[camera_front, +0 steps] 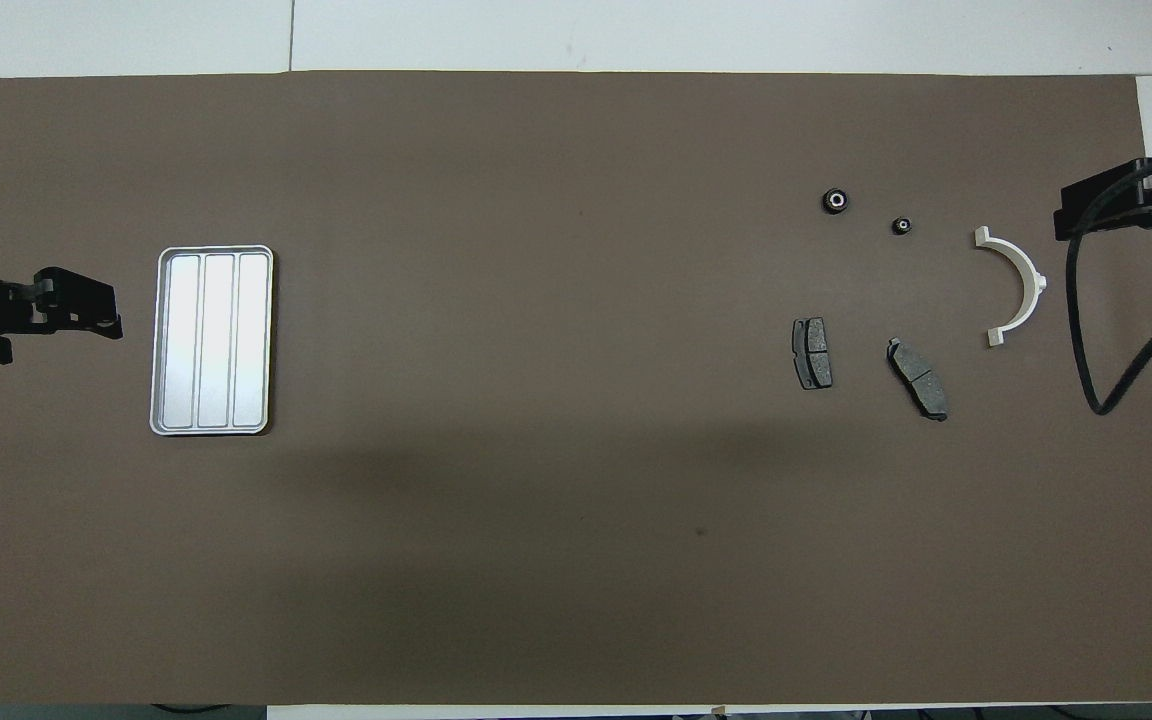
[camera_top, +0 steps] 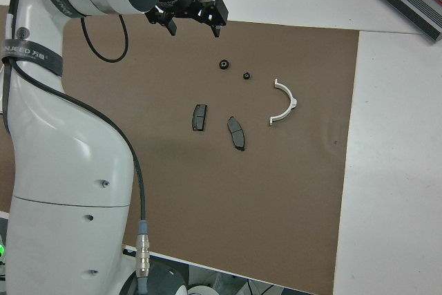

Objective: Place bearing gear from tray to pile

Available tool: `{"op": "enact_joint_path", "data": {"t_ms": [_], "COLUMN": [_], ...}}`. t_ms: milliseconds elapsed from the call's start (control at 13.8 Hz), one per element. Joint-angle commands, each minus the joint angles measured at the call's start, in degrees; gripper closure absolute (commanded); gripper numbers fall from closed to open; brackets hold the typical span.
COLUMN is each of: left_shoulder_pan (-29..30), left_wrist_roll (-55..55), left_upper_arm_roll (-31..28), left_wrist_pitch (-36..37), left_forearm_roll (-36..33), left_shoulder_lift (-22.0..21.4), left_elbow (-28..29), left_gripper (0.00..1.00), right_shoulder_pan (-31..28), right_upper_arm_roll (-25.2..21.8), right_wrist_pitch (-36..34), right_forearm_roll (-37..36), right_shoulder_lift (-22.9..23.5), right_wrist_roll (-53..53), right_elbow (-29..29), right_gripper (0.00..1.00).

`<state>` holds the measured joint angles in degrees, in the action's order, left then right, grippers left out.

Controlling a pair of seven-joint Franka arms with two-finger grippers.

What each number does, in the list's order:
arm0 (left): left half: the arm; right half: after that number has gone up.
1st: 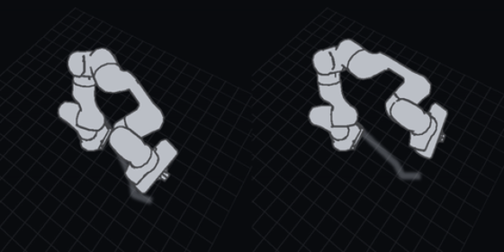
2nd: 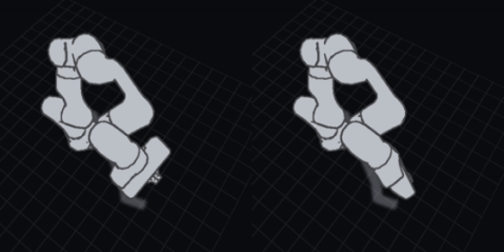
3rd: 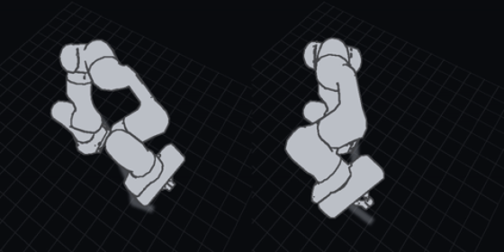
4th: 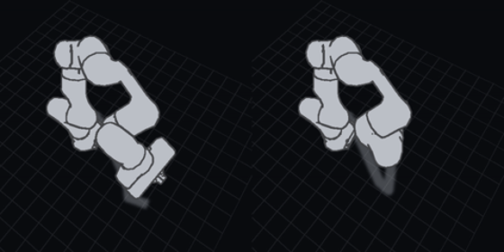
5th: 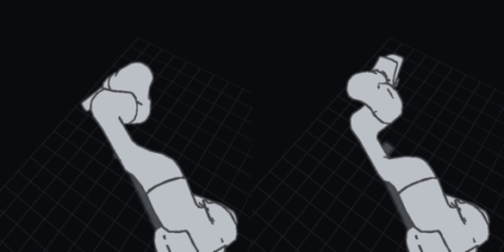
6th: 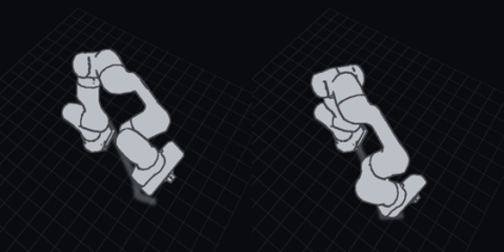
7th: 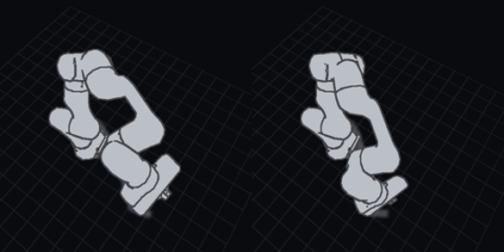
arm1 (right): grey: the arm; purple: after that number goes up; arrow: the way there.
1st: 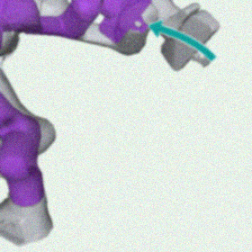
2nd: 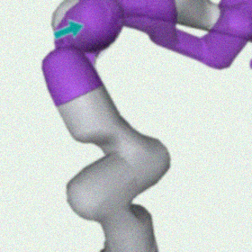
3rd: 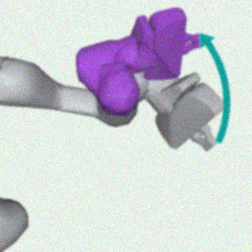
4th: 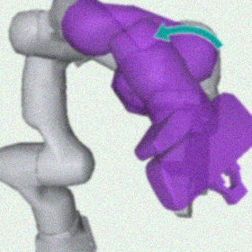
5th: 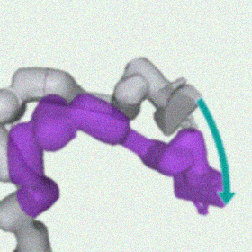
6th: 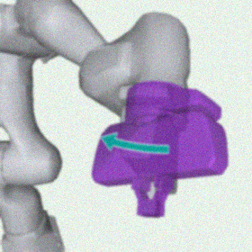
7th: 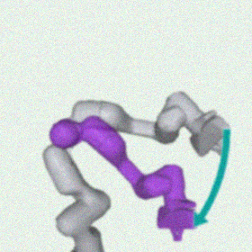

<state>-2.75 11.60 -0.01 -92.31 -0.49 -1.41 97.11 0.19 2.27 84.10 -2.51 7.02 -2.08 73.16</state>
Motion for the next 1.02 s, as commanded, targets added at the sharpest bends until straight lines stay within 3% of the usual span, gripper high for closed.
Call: {"op": "enact_joint_path", "data": {"t_ms": [0,73,290,943], "left_shoulder_pan": [-0.1,-0.1,-0.1,-0.1], "left_wrist_roll": [-0.3,-0.3,-0.3,-0.3], "left_upper_arm_roll": [-0.1,-0.1,-0.1,-0.1], "left_wrist_pitch": [-0.3,-0.3,-0.3,-0.3], "left_forearm_roll": [0.7,0.7,0.7,0.7], "left_shoulder_lift": [-1.4,-1.4,-1.4,-1.5], "left_elbow": [1.1,1.1,1.1,1.1], "left_gripper": [0.00,0.00,0.00,0.00], "right_shoulder_pan": [-0.4,-0.3,1.4,1.0], "right_upper_arm_roll": [-0.9,-0.9,-3.0,-4.7], "right_wrist_pitch": [6.0,7.7,7.1,6.7], "right_forearm_roll": [1.6,1.7,1.7,3.7], "right_shoulder_lift": [-7.6,-9.1,-9.9,-9.3], "right_wrist_roll": [1.8,1.8,1.9,3.6], "right_elbow": [11.9,15.0,16.5,16.7], "right_gripper": [0.00,0.00,0.00,0.00]}}
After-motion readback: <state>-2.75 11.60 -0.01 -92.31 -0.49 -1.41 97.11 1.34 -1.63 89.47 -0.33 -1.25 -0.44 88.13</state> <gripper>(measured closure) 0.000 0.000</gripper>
